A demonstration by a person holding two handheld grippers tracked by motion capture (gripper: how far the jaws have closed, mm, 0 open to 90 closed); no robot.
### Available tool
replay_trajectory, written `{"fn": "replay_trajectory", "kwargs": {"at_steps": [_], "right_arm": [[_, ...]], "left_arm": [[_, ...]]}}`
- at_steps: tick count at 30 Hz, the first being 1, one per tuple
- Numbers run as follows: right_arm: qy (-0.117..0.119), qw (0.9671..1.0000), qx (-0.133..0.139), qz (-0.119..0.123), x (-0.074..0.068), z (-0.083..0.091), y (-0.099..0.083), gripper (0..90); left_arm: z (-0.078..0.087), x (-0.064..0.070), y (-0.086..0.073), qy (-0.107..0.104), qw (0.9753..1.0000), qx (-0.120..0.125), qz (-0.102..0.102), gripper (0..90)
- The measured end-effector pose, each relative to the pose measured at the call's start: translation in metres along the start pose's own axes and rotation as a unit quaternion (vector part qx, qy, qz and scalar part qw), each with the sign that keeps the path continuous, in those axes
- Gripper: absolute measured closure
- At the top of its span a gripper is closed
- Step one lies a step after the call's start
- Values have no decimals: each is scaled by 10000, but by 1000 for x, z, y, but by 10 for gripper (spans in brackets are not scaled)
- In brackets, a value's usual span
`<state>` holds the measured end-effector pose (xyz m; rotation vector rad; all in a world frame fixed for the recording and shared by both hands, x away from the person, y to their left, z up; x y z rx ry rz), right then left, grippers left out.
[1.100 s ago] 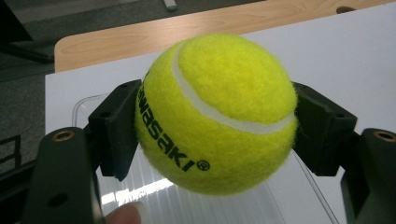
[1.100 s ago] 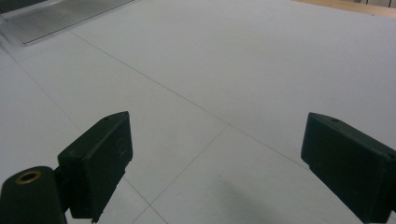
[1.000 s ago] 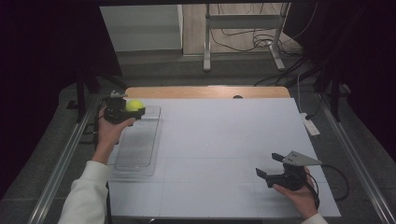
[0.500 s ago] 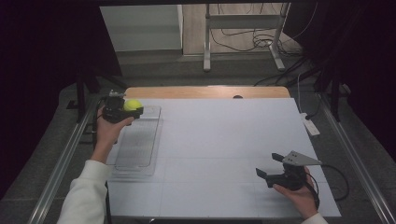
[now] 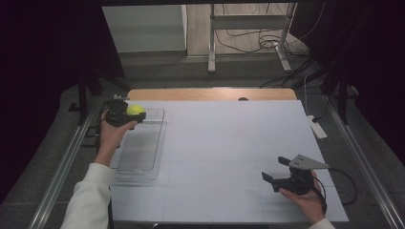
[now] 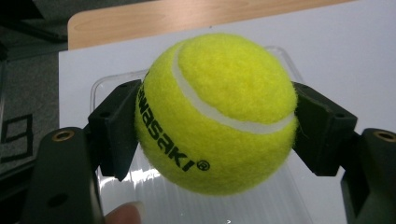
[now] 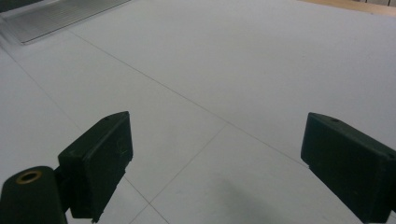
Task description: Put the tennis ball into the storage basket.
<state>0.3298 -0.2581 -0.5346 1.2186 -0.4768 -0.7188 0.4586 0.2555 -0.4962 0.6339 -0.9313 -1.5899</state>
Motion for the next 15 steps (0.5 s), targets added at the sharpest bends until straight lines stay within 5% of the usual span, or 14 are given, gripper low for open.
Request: {"fn": "replay_trajectory", "kwargs": {"at_steps": [15], "right_arm": [[-12,10000,28,5,1,1,0,96]], "left_arm": [[-13,-1,-8,70,9997,-225,-19,263]]}}
Point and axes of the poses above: each handheld gripper's, and its own axes: z roughly backward along the jaws, y roughly out of its top, x roughly to its right, the point moved 7 cm from there along -z, roughly forward along the jaws, and after that the axes turned 13 degrees about x, right-handed, at the moved point
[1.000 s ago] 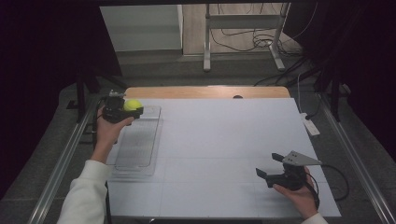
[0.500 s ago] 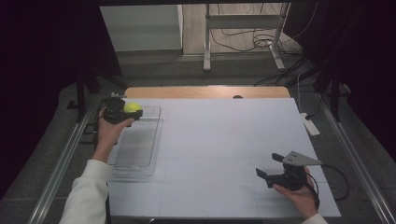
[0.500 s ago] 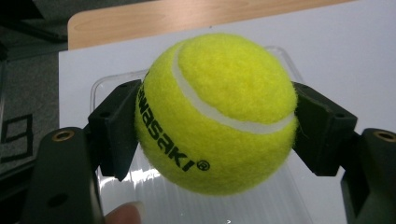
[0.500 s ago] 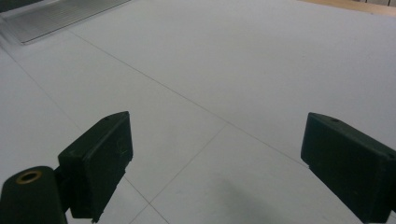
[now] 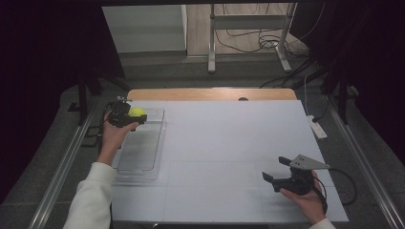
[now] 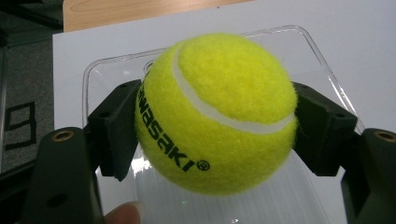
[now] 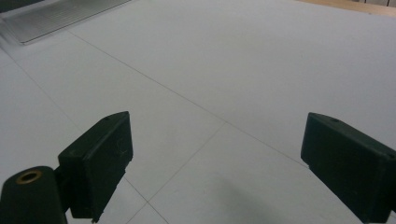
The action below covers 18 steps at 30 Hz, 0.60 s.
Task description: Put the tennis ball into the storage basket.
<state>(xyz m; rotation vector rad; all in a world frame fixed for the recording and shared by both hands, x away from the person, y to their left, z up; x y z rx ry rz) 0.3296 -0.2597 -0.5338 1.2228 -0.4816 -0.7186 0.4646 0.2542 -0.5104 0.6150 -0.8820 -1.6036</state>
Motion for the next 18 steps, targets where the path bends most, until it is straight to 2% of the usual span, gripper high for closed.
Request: {"fn": "replay_trajectory", "kwargs": {"at_steps": [15,18], "right_arm": [[-18,10000,-21,5,0,0,0,96],[-5,10000,-3,-6,0,1,0,96]], "left_arm": [[-8,-3,-7,15,9997,-262,0,263],[-9,-4,-8,28,9995,-315,-57,262]]}}
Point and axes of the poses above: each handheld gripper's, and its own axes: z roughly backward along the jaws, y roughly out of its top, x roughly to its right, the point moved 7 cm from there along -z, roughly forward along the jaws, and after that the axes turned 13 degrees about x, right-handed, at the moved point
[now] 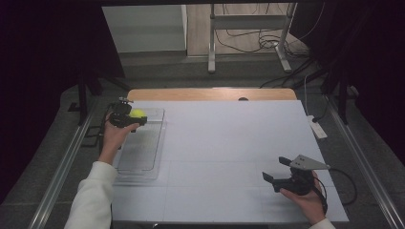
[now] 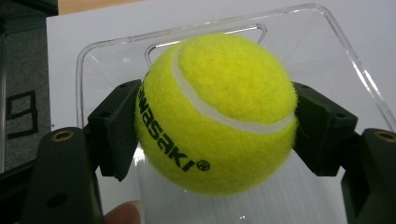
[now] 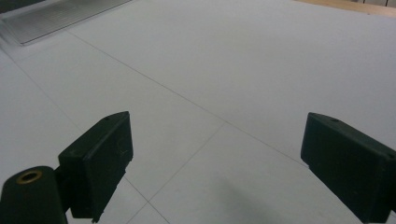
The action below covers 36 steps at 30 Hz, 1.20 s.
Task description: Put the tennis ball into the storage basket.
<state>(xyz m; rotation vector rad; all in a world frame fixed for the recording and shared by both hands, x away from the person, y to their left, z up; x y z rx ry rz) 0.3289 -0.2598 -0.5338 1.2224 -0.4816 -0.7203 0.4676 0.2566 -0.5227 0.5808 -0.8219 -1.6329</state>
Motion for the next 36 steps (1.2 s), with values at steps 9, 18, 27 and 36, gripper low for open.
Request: {"fn": "replay_trajectory", "kwargs": {"at_steps": [9,18,27,36], "right_arm": [[6,10000,-5,-4,0,0,0,96],[2,10000,-18,1,0,0,-1,96],[-7,10000,-53,-2,1,0,-3,96],[0,10000,-69,4,1,0,-3,96]], "left_arm": [[-10,0,-7,53,9996,-266,-10,261],[-23,2,-14,147,9984,-530,-141,260],[-30,2,-20,238,9970,-702,-224,257],[-33,0,-24,337,9961,-770,-285,249]]}}
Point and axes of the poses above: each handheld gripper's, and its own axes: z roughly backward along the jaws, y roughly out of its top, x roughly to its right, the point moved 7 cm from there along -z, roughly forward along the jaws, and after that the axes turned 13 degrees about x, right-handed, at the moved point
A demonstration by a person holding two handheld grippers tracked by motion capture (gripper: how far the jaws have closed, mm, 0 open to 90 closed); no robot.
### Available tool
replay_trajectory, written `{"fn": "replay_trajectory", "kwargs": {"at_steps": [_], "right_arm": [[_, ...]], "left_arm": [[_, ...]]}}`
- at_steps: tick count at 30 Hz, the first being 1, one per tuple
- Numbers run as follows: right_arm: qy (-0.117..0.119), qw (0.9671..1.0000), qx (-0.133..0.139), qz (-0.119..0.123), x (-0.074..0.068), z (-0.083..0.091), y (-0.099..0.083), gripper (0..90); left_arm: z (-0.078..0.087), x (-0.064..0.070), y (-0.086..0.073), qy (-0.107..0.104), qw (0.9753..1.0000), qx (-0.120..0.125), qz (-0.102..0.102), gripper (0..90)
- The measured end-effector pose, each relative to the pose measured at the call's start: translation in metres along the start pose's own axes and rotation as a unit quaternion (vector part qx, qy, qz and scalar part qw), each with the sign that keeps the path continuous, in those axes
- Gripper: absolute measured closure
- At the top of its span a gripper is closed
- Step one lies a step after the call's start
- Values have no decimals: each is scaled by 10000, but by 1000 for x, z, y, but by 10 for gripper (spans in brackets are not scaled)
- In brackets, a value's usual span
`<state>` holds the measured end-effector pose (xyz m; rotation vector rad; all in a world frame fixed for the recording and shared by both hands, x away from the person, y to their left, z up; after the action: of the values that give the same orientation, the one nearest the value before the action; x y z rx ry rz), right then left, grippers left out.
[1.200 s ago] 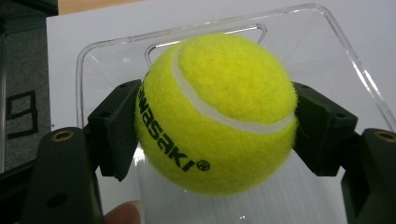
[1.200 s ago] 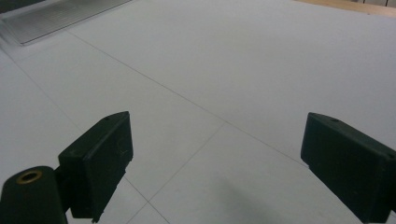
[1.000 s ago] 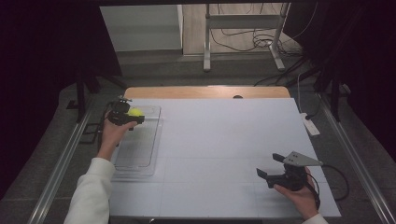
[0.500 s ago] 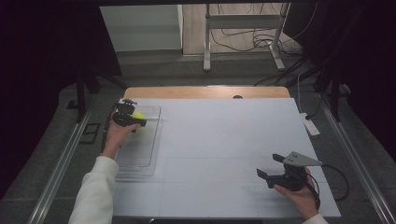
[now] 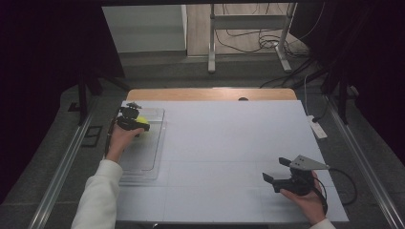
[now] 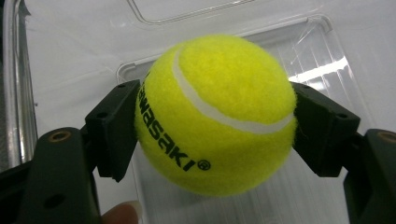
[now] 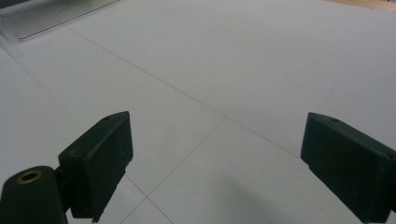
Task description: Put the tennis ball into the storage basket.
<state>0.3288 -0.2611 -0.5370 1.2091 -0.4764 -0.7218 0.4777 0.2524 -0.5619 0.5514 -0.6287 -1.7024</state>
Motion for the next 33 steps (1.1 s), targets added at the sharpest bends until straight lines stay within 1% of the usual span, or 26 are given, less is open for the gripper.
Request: {"fn": "replay_trajectory", "kwargs": {"at_steps": [3,4,7,10,13,14,15,18,19,21,22,25,26,27,29,31,32,33], "right_arm": [[-1,10000,1,1,0,0,0,96],[-2,10000,3,0,0,0,0,96],[-7,10000,10,2,0,1,0,97],[-5,10000,24,5,1,1,1,97],[-1,10000,39,-9,0,2,1,97],[0,10000,41,-10,0,2,1,97],[-1,10000,40,-2,0,1,1,96],[-5,10000,22,11,1,1,0,96],[-10,10000,19,4,1,1,0,96],[-14,10000,21,3,1,1,0,96],[-19,10000,22,1,1,1,0,96],[-24,10000,21,-2,1,1,0,96],[-24,10000,21,-2,1,1,0,96],[-23,10000,13,2,2,1,0,96],[-33,10000,2,-8,3,0,0,96],[-35,10000,-3,-9,3,0,0,95],[-35,10000,-1,-12,3,0,0,95],[-39,10000,7,-18,3,0,0,95]], "left_arm": [[-1,0,0,12,10000,29,14,233],[0,0,0,19,9999,114,44,232],[2,0,1,11,9998,177,16,202],[10,-1,5,-44,9992,392,58,176],[17,0,8,-115,9981,597,90,158],[21,0,9,-154,9974,699,97,156],[21,0,9,-154,9974,699,97,154],[31,2,12,-337,9944,980,179,150],[34,3,12,-409,9934,1046,232,149],[40,3,12,-497,9914,1180,258,149],[45,3,11,-566,9895,1297,298,150],[51,3,8,-638,9877,1400,296,151],[51,3,8,-638,9877,1400,296,152],[55,5,7,-718,9860,1471,311,152],[60,6,6,-818,9836,1577,322,153],[67,9,5,-920,9805,1707,307,154],[69,11,4,-981,9795,1735,308,153],[74,13,3,-1061,9771,1818,308,152]]}}
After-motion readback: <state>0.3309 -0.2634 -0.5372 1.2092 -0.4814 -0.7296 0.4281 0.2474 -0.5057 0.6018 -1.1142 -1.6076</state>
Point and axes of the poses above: each handheld gripper's, and its own axes: z roughly backward along the jaws, y roughly out of its top, x roughly to its right, the point moved 7 cm from there along -z, roughly forward along the jaws, and after that the axes turned 13 degrees about x, right-handed, at the moved point
